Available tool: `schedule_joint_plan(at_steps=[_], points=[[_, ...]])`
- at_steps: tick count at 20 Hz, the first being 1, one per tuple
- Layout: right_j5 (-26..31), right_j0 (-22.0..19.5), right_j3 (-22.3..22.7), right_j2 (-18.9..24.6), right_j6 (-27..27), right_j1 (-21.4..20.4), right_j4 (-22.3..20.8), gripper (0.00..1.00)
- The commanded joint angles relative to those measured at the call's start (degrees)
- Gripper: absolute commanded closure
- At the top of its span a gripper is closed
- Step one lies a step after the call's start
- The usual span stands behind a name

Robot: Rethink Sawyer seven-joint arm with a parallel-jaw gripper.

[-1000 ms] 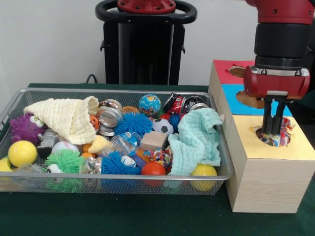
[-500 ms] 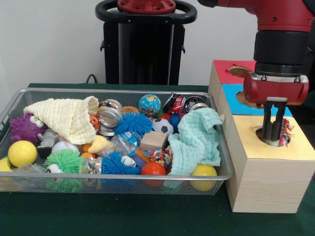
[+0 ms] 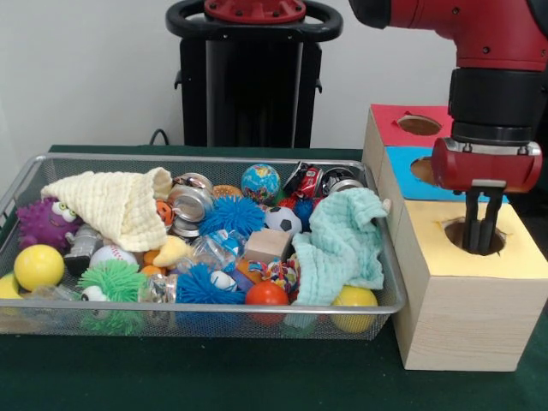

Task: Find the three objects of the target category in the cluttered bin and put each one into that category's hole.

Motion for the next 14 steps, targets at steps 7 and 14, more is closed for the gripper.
schedule_joint_plan(at_steps=[7,14], points=[[1.59,-2.23,5.09,3.71,9.63,-1.95,-0.13,1.00],[10.77,-6.46,10.01,6.60,5.43,-11.05,-0.33,1.00]])
